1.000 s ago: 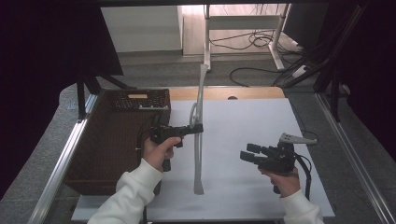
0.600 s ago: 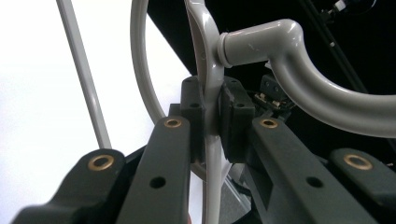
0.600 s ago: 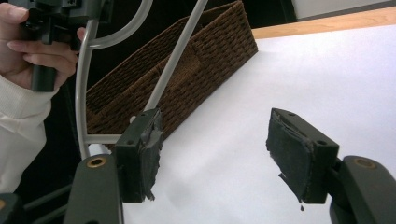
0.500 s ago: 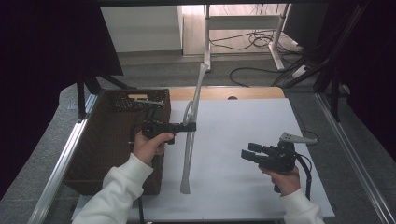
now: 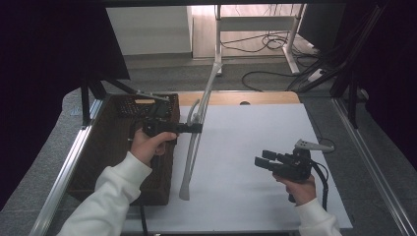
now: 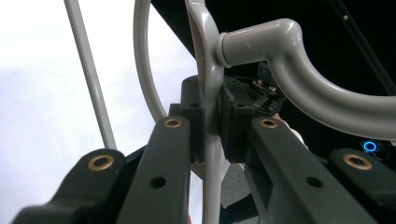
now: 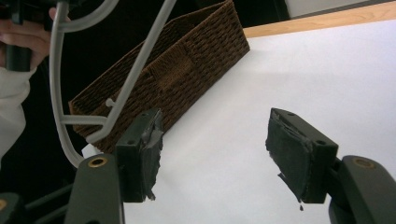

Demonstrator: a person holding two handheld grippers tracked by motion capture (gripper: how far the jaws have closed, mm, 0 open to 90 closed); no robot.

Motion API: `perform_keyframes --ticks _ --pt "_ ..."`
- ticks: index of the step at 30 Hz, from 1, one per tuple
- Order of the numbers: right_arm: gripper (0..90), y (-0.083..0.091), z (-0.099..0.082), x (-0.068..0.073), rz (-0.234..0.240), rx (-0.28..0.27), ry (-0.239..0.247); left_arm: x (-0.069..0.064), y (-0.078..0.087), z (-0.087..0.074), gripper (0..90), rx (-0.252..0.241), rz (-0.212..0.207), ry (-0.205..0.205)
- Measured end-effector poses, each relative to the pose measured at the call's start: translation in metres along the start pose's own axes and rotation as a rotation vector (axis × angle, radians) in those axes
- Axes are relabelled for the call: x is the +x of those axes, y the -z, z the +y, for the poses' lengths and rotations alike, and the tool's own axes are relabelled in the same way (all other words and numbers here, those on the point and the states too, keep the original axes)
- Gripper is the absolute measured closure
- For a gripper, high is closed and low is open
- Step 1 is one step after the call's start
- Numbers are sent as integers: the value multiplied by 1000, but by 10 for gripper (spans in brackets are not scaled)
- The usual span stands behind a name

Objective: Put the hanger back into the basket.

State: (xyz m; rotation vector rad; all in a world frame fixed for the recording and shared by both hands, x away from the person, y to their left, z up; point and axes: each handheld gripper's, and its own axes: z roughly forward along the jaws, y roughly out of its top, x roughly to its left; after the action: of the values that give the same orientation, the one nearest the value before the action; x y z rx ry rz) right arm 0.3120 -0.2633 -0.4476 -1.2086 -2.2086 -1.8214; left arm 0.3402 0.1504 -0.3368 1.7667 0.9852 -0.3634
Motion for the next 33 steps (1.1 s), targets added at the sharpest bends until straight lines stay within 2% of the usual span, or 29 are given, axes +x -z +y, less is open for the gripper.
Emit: perform_keyframes --ticks 2,6,15,19,24,27,30,33 --pt "365 0 0 -1 -2 -2 -4 0 6 4 818 5 3 4" --pt "366 1 0 -2 -10 -2 -6 -2 16 11 819 19 31 -15" --pt "366 0 -1 -3 -18 1 -8 -8 28 28 818 100 105 -47" --pt "366 1 0 -4 -18 -5 -10 -13 41 38 819 114 132 -67" --pt "366 2 0 -5 -24 -7 -14 -17 59 48 820 119 143 -74" --pt "366 2 -1 -6 -25 -6 -20 -20 71 53 820 137 167 -92" --pt "367 1 -1 -6 -24 -8 -21 -21 84 56 820 148 192 -107" --pt "367 1 -1 -7 -28 -7 -18 -17 93 54 820 162 205 -108"
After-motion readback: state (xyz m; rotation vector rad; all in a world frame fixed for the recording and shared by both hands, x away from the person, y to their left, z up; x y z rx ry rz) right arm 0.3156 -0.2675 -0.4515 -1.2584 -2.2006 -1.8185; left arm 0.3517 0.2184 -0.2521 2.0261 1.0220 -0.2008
